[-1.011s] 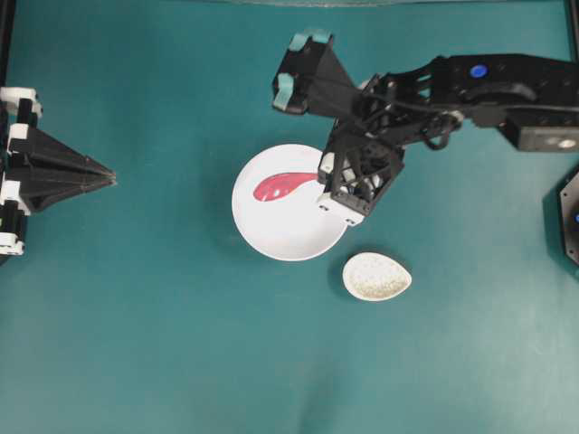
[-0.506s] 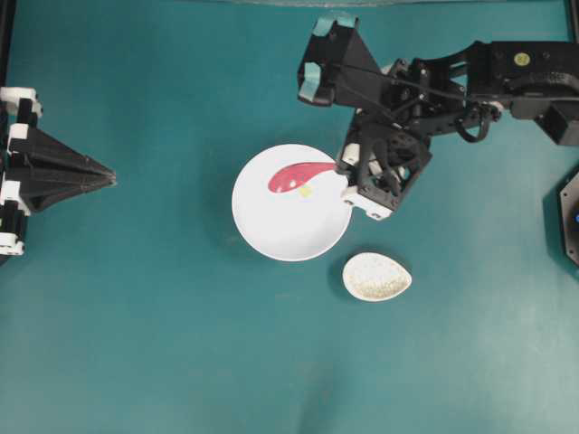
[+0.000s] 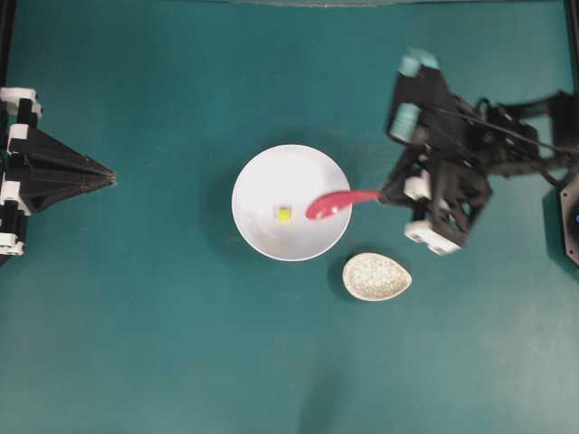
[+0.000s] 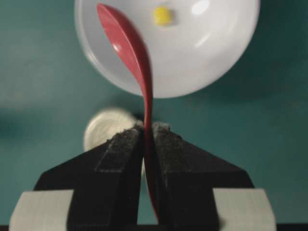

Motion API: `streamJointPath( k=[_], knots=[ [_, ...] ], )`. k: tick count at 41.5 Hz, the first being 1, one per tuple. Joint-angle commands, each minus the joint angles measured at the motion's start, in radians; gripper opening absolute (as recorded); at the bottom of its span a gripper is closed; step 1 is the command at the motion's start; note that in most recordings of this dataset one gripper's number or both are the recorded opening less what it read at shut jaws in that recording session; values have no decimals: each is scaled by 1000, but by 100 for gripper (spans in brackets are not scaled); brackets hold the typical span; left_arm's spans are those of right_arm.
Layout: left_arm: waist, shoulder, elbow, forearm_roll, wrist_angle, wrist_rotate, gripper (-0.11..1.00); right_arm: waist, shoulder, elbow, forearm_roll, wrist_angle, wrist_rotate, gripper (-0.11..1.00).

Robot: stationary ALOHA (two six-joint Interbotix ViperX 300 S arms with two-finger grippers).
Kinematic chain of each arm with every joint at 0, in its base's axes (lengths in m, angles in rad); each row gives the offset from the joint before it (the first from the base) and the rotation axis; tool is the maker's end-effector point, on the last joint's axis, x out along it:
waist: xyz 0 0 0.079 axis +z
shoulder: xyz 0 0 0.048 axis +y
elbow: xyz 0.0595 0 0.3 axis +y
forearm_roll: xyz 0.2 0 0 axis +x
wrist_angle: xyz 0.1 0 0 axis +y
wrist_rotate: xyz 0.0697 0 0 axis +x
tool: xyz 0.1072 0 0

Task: Scoop the yellow hexagonal prism block from the bowl with a spoon using the right arm.
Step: 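Carry the spoon right and lower it into the spoon rest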

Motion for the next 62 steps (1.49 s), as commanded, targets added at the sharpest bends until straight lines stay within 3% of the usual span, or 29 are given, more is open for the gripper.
streamJointPath(
  k=[1, 13, 24, 32, 45, 62],
  knots=[
    [2, 6, -28, 2, -12, -2, 8, 29, -64, 63, 14, -71, 25, 7],
    [2, 5, -28, 2, -12, -2, 8, 130, -110, 299, 17, -310, 141, 7],
    [2, 6, -28, 2, -12, 0, 8, 213, -67, 410, 20, -518, 202, 7],
    [2, 6, -28, 2, -17, 0, 8, 236, 5, 434, 34, -541, 239, 7],
    [2, 6, -28, 2, -20, 0, 8, 247, 51, 430, 60, -546, 244, 7],
    [2, 11, -28, 2, -34, 0, 8, 265, 3, 433, 17, -546, 235, 8]
  ],
)
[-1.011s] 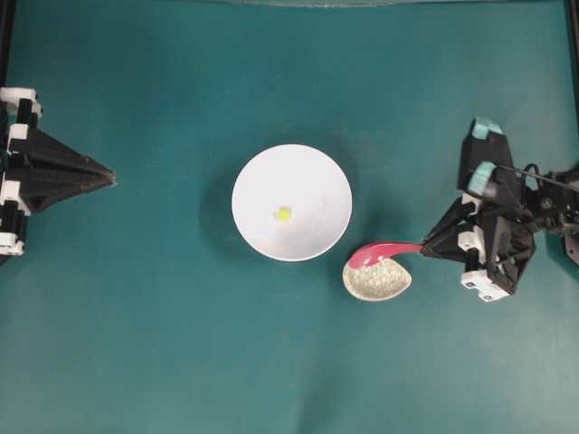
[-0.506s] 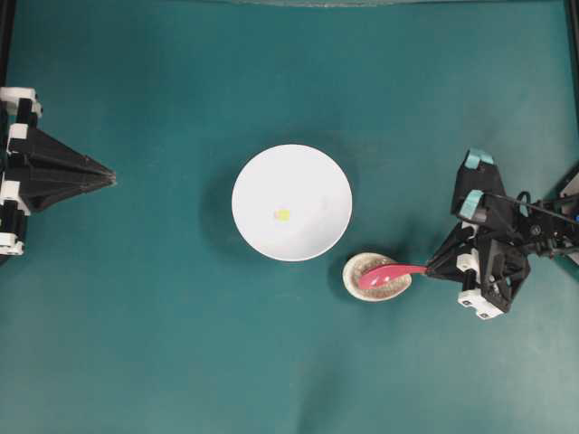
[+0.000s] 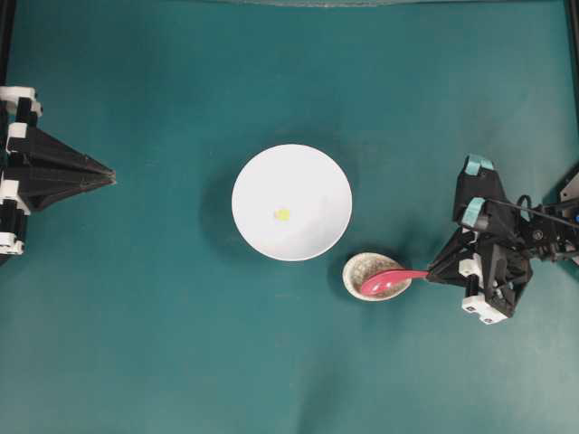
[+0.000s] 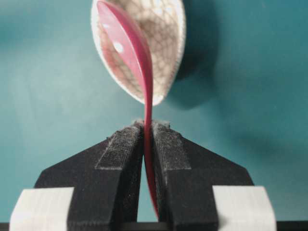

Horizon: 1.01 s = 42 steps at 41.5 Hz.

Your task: Scoop the yellow hexagonal prism block from the bowl with a spoon using the right arm.

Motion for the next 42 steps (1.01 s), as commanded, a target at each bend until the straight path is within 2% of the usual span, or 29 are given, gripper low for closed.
streamJointPath(
  k=[1, 4, 9, 13, 21, 28, 32, 37, 42],
  knots=[
    [2, 9, -28, 2, -12, 0, 8, 5, -28, -9, -15, -9, -3, 8],
    [2, 9, -28, 2, -12, 0, 8, 5, -32, -6, -25, -9, -3, 16],
    [2, 9, -28, 2, -17, 0, 8, 5, -31, -6, -29, -9, -3, 44],
    [2, 9, -28, 2, -21, 0, 8, 5, -31, -6, -37, -9, -3, 54],
    [2, 11, -28, 2, -23, 0, 8, 5, -31, -5, -97, -12, -3, 54],
    [2, 11, -28, 2, -23, 0, 8, 5, -23, 2, -230, -97, -3, 54],
    [2, 11, -28, 2, -23, 0, 8, 2, -12, 9, -290, -164, -3, 54],
    [2, 11, -28, 2, -25, 0, 8, -3, 3, 21, -331, -222, -3, 54],
    [2, 11, -28, 3, -26, 0, 8, -17, 18, 51, -337, -324, -18, 52]
  ],
)
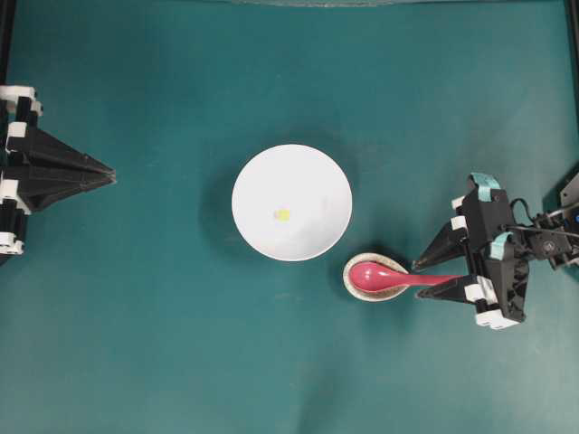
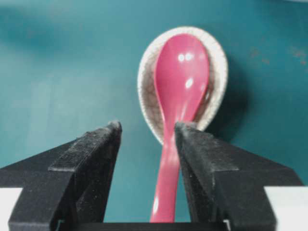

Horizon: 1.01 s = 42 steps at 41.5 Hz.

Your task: Scoop the yellow hexagonal prism block from the bowl with a spoon using the right arm.

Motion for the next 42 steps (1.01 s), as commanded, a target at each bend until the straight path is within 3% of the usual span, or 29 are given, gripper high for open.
streamJointPath(
  k=[1, 6, 12, 16, 23, 27, 42],
  knots=[
    [2, 9, -26, 2, -12, 0, 8, -15, 0, 14, -6, -94, -15, 51],
    [2, 11, -26, 2, -14, 0, 8, -41, 5, 64, -2, -285, -83, 49],
    [2, 11, -26, 2, -20, 0, 8, -61, 6, 129, 71, -508, -187, 49],
    [2, 11, -28, 2, -21, 0, 8, -61, 20, 178, 166, -635, -242, 49],
    [2, 11, -26, 2, -21, 0, 8, -25, 95, 238, 319, -831, -259, 49],
    [2, 11, -26, 2, -21, 0, 8, 28, 169, 238, 402, -933, -262, 49],
    [2, 11, -26, 2, -20, 0, 8, 282, 489, 158, 719, -1129, -265, 49]
  ],
)
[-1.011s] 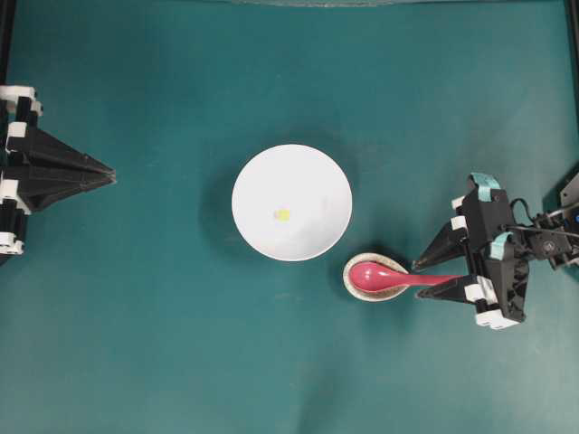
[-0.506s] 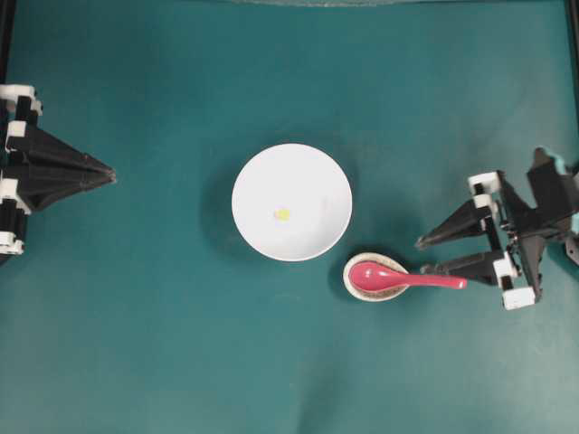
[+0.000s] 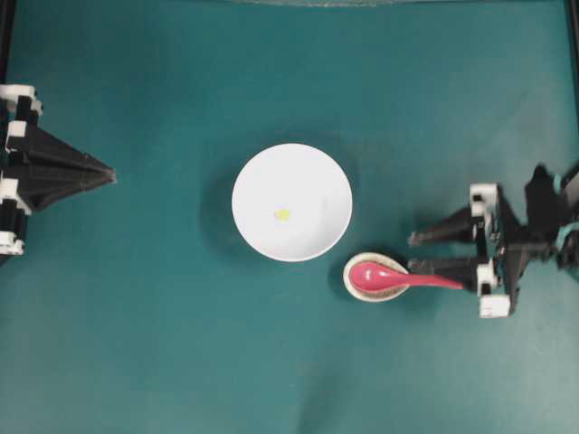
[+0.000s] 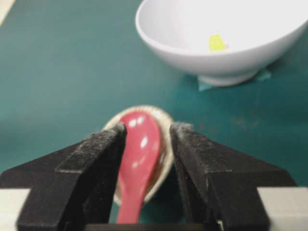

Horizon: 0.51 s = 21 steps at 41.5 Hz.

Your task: Scoop the yellow hexagonal prism block from the bowl with a spoon using the right arm.

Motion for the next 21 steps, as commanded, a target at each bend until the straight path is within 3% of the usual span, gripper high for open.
streamJointPath(
  k=[1, 4, 8, 21],
  knots=[
    [2, 11, -25, 2, -11, 0, 8, 72, 40, -20, 84, -43, -2, 49],
    [2, 9, -25, 2, -11, 0, 8, 127, 61, -25, 138, -51, -2, 49],
    [2, 11, -25, 2, -11, 0, 8, 186, 67, -23, 173, -51, -11, 49],
    [2, 9, -25, 2, -15, 0, 8, 219, 69, -14, 195, 20, -115, 49]
  ],
)
